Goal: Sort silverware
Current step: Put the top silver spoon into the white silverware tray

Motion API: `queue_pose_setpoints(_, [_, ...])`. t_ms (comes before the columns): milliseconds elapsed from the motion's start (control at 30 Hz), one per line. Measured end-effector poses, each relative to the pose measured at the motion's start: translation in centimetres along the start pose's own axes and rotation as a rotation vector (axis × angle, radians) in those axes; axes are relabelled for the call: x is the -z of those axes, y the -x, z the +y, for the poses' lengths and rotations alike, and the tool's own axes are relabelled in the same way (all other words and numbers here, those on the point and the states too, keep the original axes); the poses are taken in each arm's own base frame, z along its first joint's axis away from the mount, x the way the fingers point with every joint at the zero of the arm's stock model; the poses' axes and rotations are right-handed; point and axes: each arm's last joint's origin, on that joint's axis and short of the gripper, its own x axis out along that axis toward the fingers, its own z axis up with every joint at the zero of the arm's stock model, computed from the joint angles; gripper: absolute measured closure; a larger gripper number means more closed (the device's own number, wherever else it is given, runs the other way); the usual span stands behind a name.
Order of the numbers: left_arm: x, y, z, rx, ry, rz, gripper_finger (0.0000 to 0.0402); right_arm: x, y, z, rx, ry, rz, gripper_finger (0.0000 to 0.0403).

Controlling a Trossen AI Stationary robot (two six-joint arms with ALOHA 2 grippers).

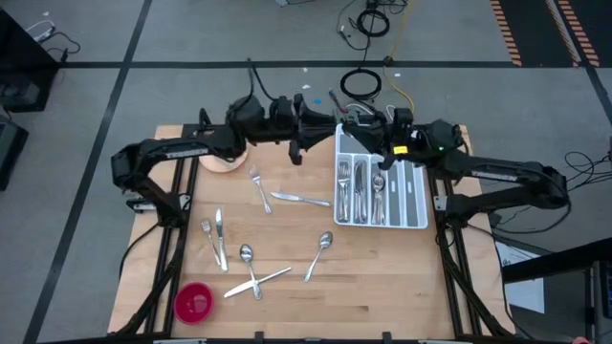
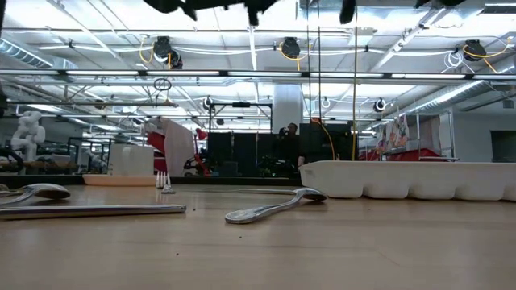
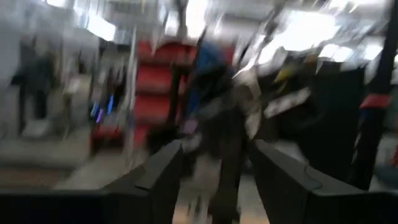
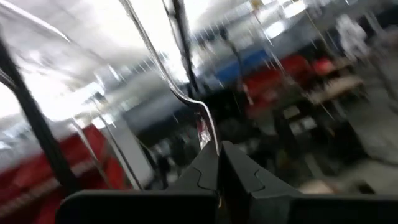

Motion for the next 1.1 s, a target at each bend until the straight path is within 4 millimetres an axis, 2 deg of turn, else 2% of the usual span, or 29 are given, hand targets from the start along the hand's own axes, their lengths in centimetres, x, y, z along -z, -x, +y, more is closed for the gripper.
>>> queue_pose_setpoints(167, [-0.8,2.6,-0.3,-0.045,0.001,0.237,0.0199,-0.4,3.3,-0.4,0.256,-0.022,0.304,0.0402])
queue_pose_setpoints(267, [-1.4,4.0,-1.0,-0.046,-0.012,0.322,0.0198,-1.5,4.8,0.1,0.387,-0.011,0.481,0.0402])
queue_pose_setpoints(433, [-2.6,5.8,-2.0,-0.056,-0.006,0.382,0.0198,-4.2,5.7,1.8,0.492,0.069,0.722,0.0402])
queue_pose_setpoints(600, [-2.9,6.8,-2.5,-0.063,0.016,0.432,0.0198,-5.1,6.1,2.5,0.564,0.148,1.015,0.0402])
queue_pose_setpoints(733, [-2.9,7.2,-2.9,-0.059,0.037,0.464,0.0198,-4.3,5.9,1.9,0.589,0.179,1.251,0.0402])
queue_pose_setpoints(933, [-2.5,7.7,-3.7,-0.044,0.071,0.541,0.0198,-1.6,5.1,-0.1,0.59,0.158,1.619,0.0403])
queue_pose_setpoints(1100, [-2.4,8.2,-4.3,-0.019,0.095,0.585,0.0198,1.0,3.2,-2.0,0.45,0.179,1.768,0.0403])
